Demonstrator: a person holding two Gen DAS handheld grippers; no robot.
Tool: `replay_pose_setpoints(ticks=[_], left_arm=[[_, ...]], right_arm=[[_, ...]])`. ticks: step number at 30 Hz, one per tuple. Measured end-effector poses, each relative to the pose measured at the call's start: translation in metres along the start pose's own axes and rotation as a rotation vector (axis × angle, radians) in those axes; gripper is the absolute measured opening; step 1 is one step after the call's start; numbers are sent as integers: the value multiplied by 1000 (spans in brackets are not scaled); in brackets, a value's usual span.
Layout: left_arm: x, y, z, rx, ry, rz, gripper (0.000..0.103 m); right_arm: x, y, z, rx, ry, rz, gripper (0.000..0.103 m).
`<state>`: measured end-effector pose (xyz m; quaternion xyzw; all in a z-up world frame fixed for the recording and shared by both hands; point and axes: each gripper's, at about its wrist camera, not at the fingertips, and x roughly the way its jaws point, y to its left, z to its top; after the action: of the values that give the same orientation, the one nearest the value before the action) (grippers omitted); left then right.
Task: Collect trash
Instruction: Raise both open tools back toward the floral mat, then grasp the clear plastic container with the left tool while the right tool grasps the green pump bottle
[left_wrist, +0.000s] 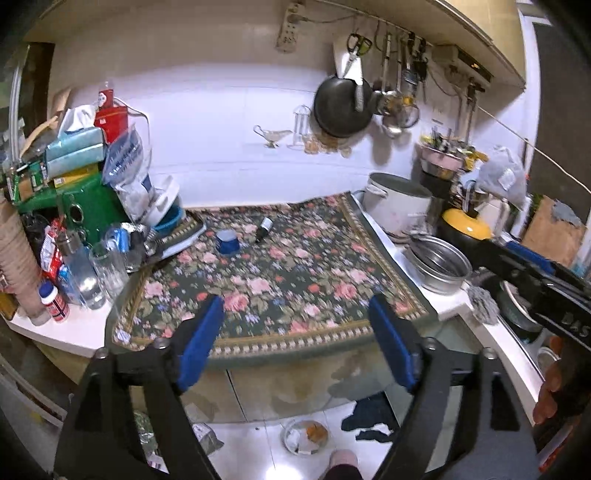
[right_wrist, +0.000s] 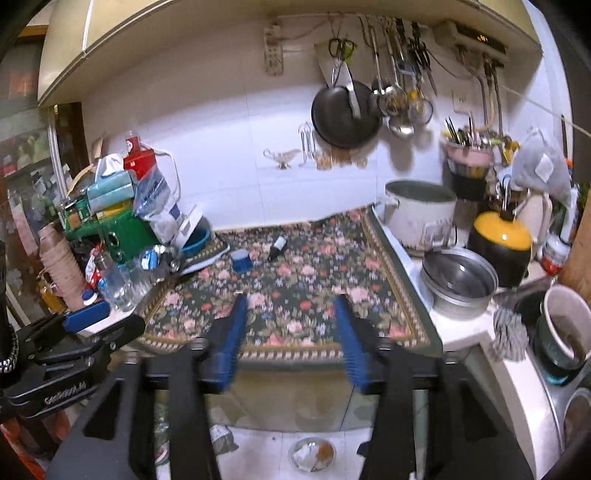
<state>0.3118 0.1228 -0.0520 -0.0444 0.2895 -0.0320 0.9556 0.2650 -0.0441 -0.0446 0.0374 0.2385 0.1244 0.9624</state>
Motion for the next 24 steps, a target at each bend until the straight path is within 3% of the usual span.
replay_pose_setpoints(ticks=[3, 7, 13, 24], left_arm=[[21, 0, 12, -27, -10, 25, 85], [59, -3, 34, -70, -4, 83, 85], [126, -2, 63, -178, 40, 149, 86], [227, 49, 80, -318, 130, 264, 86]], right_arm=[[7, -4, 10, -6, -43, 12, 80], [34, -17, 28, -40, -63, 55, 80], [95, -42, 64, -92, -13, 134, 80], [213, -68, 93, -144, 163, 244, 80]])
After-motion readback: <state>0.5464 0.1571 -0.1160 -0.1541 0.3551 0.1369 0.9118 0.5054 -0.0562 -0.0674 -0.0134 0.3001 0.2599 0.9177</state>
